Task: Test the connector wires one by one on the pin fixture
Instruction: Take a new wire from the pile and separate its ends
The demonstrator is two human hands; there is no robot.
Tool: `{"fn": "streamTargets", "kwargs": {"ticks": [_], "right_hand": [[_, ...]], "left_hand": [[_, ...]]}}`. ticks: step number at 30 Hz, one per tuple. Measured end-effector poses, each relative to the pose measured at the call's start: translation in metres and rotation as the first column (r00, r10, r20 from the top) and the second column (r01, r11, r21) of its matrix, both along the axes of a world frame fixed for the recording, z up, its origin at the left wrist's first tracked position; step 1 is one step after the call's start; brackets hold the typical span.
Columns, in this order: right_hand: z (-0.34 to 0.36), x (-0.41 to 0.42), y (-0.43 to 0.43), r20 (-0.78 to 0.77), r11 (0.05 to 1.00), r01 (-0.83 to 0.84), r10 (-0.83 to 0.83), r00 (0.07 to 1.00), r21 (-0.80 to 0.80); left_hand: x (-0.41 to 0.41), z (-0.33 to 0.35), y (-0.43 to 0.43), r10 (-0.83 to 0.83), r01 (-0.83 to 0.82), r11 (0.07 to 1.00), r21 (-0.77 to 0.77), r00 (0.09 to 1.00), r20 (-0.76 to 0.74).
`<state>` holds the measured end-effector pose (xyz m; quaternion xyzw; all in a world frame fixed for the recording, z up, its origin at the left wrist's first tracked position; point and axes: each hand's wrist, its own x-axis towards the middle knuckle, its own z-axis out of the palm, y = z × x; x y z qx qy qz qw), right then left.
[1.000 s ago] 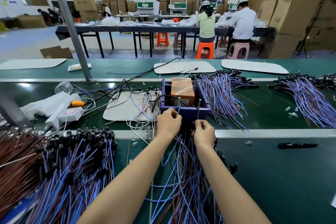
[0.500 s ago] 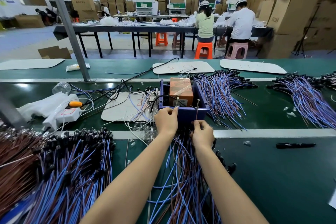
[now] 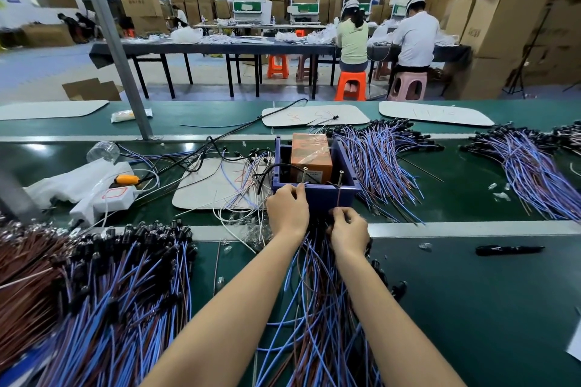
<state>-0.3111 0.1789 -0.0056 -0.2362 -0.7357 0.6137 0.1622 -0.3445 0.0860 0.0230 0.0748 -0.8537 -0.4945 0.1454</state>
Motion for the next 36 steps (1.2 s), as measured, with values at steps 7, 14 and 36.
{"fn": "streamTargets", "kwargs": {"ticks": [7, 14, 36], "right_hand": [[0.013, -0.008, 0.023, 0.013, 0.998, -0.058, 0.059, 0.998, -0.039], [0.013, -0.007, 0.032, -0.039, 0.986, -0.105, 0.11, 0.993, 0.127], [0.006, 0.013, 0.022, -0.207, 0.786, -0.031, 0.2, 0.958, 0.617]], "left_hand": [[0.005, 0.005, -0.002, 0.053, -0.088, 0.946, -0.313, 0.991, -0.12], [0.006, 0.007, -0.003, 0.101, -0.125, 0.949, -0.289, 0.99, -0.097], [0.0, 0.012, -0.01, 0.031, -0.046, 0.936, -0.35, 0.998, -0.049]]}}
